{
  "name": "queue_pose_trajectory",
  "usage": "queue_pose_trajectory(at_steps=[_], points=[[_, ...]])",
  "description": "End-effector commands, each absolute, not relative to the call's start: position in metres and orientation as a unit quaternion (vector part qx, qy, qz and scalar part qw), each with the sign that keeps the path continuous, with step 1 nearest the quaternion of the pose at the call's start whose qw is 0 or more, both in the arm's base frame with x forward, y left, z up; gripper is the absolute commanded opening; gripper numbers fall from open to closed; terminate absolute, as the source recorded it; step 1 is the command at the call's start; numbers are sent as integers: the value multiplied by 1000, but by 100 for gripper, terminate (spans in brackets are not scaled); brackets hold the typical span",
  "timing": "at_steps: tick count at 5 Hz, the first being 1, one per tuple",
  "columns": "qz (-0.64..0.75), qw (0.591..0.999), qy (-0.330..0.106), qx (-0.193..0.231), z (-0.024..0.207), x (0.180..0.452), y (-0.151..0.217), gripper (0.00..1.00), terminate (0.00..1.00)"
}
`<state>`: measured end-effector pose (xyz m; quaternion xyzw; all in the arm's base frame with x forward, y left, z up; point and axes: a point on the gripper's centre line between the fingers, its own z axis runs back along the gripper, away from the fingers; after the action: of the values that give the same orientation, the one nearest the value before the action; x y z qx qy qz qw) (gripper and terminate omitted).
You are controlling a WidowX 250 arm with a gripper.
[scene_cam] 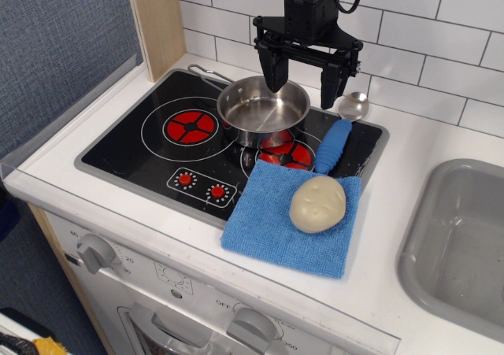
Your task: Move the potato to the upper left of cooktop
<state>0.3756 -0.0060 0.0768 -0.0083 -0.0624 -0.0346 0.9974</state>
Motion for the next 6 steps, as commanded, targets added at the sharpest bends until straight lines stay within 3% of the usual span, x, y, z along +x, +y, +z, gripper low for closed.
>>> queue_pose_trajectory(at_steps=[1, 3, 4, 5, 6], points=[[-35, 997, -62, -8, 77, 376, -6, 100, 0], [-79, 992, -100, -23, 115, 308, -56, 100, 0], [-105, 991, -76, -45, 102, 278, -81, 100, 0], [-110, 993, -26, -44, 71, 273, -92, 100, 0], [-100, 995, -6, -27, 53, 279, -91, 100, 0]])
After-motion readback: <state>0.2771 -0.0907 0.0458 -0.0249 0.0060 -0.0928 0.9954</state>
